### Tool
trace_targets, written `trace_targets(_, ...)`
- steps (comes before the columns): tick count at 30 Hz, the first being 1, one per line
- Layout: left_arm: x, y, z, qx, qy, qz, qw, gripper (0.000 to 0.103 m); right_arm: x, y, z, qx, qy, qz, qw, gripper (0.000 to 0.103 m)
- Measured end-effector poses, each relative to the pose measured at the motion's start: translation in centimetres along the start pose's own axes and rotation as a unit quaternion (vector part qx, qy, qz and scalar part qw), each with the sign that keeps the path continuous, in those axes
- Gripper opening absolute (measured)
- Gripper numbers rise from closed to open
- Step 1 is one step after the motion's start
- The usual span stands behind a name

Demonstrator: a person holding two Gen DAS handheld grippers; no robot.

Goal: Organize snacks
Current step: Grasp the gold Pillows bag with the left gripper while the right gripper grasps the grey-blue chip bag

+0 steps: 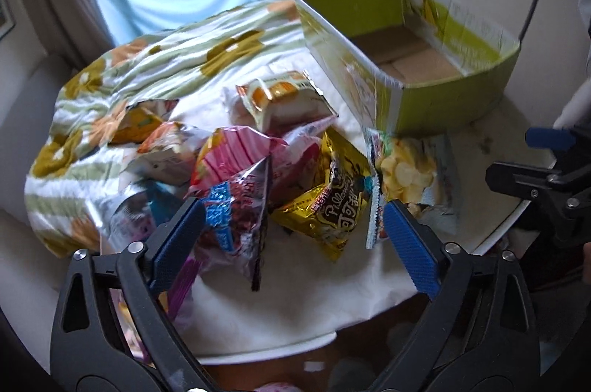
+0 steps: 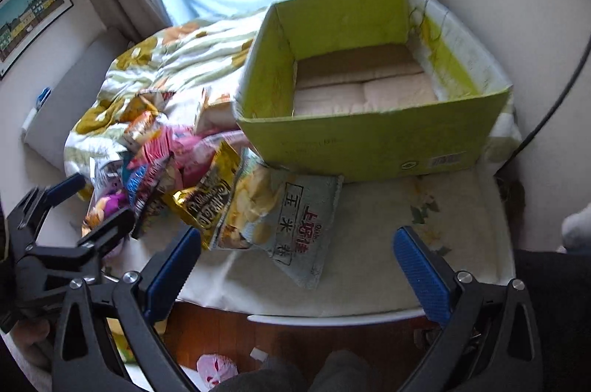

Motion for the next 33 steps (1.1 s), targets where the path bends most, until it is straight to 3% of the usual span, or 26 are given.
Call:
trace_targets(13, 0.4, -6.7, 4.1, -0.003, -0.137, -0.041, 0.9898, 0.089, -0.5, -7.4, 0.5, 0.090, -0.056, -0.065, 0.992, 0.103)
trace_targets(16, 0.4, -7.7, 5.0, -0.006, -0.159, -0.045, 0.9861, 0.083, -0.5, -8.2, 0.5, 0.097, -0.066, -0.072, 0.990, 0.103)
trace_targets(25, 0.3, -9.7, 6.2, -0.048, -0.153, -0.064, 0.9850, 0.073, -0.6, -9.6, 0.4, 0.111, -0.077, -0.080, 0.988, 0.103)
trace_targets(27, 0.3, -9.9, 6.4, -0.057, -0.147, -0.066, 0.9854, 0.067, -0.6, -9.5, 0.1, 0.114, -0.072, -0.077, 0.988, 0.098)
trace_targets(33, -0.1, -9.9, 6.0, -0.078, -0.133, -0.077, 0.9850, 0.065, -1.0, -10.0, -0.1, 0.120, -0.063, -0.089, 0.987, 0.085)
Point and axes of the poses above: each gripper's, at about its wrist camera, not at the fingertips, and y roughly against the way its jaws point, z to its right, x to its top, the point moved 10 cm from there along -y, roughly the way its jaws point, and after that the axes turned 9 degrees about -y, right-handed, at the moved point
